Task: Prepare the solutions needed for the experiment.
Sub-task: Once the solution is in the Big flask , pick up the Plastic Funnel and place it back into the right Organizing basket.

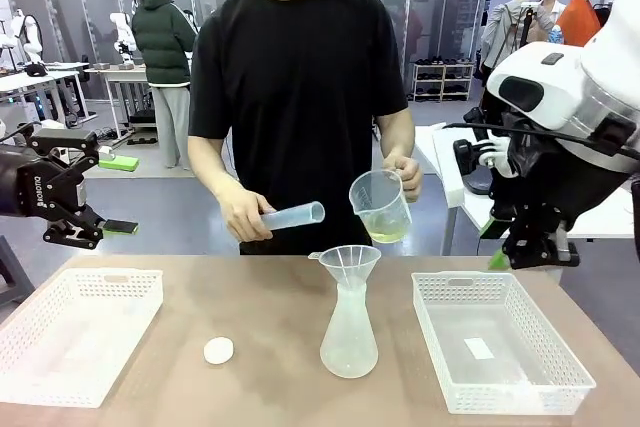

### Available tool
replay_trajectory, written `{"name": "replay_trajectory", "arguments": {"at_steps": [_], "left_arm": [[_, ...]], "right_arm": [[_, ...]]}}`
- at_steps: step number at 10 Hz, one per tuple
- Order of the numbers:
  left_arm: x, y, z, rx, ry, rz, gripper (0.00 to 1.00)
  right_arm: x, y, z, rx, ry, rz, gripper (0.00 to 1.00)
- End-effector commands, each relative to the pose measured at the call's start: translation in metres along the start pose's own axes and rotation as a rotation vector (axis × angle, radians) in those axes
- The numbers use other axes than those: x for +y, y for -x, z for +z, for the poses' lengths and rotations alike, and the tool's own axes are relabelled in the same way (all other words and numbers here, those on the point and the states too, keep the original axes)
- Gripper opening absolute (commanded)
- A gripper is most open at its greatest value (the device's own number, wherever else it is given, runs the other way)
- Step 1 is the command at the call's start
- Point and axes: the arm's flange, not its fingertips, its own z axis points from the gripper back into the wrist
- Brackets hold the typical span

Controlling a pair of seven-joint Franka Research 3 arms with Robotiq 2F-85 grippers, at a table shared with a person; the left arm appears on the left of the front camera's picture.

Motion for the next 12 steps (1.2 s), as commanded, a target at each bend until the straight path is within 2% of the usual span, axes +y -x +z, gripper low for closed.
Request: {"name": "replay_trajectory", "arguments": {"at_steps": [1,2,4,5,6,7,8,9,11,12], "left_arm": [[-0.004,0.0,-0.002,-0.004,0.027,0.001,1.0],[-0.004,0.0,-0.002,-0.004,0.027,0.001,1.0],[-0.004,0.0,-0.002,-0.004,0.027,0.001,1.0],[-0.004,0.0,-0.002,-0.004,0.027,0.001,1.0],[-0.004,0.0,-0.002,-0.004,0.027,0.001,1.0],[-0.004,0.0,-0.002,-0.004,0.027,0.001,1.0],[-0.004,0.0,-0.002,-0.004,0.027,0.001,1.0],[-0.004,0.0,-0.002,-0.004,0.027,0.001,1.0],[-0.004,0.0,-0.002,-0.004,0.027,0.001,1.0],[-0.004,0.0,-0.002,-0.004,0.027,0.001,1.0]], "right_arm": [[0.017,0.026,-0.018,-0.22,-0.017,-0.344,0.38],[0.028,0.038,-0.028,-0.327,-0.072,-0.535,0.38],[0.037,0.045,-0.053,-0.628,-0.165,-0.873,0.38],[0.04,0.046,-0.066,-0.738,-0.27,-1.064,0.38],[0.047,0.047,-0.075,-0.817,-0.415,-1.188,0.38],[0.05,0.051,-0.08,-0.871,-0.463,-1.263,0.38],[0.053,0.053,-0.082,-0.896,-0.583,-1.338,0.38],[0.057,0.054,-0.088,-0.859,-0.647,-1.372,0.38],[0.066,0.069,-0.097,-0.738,-0.724,-1.44,0.38],[0.068,0.079,-0.098,-0.657,-0.823,-1.457,0.38]]}}
